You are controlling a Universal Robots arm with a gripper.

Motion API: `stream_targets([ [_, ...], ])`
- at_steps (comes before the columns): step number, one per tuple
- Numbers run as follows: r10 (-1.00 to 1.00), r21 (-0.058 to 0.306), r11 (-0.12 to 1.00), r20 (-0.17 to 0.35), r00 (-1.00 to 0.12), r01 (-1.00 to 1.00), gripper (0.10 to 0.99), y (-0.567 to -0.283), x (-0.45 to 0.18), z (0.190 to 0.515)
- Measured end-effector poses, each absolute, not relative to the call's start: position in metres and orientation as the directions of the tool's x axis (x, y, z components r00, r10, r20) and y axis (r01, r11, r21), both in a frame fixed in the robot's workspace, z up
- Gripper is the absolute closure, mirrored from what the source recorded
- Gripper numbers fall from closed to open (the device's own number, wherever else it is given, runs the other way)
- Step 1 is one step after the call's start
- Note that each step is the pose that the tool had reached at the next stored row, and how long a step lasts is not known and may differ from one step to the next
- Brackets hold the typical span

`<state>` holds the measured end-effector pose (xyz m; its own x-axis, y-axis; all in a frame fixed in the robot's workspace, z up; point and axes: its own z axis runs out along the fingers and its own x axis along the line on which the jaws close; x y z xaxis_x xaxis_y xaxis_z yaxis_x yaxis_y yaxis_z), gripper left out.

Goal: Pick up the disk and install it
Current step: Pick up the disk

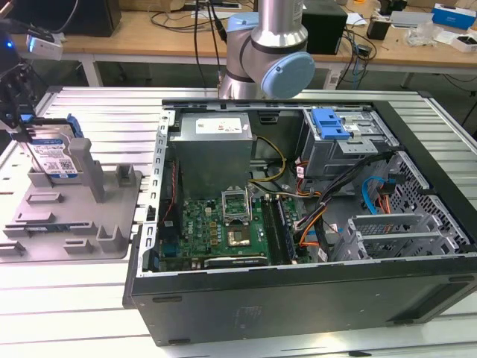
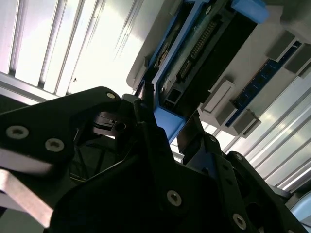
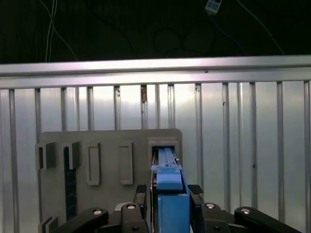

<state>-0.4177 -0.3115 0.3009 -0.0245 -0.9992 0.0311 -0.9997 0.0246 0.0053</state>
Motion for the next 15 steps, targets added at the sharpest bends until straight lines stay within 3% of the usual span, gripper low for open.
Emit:
stream_targets([
  [15,-0.999,0.005,0.027,0.031,-0.027,-1.000,0.635,-0.3115,-0.4176,0.2998],
])
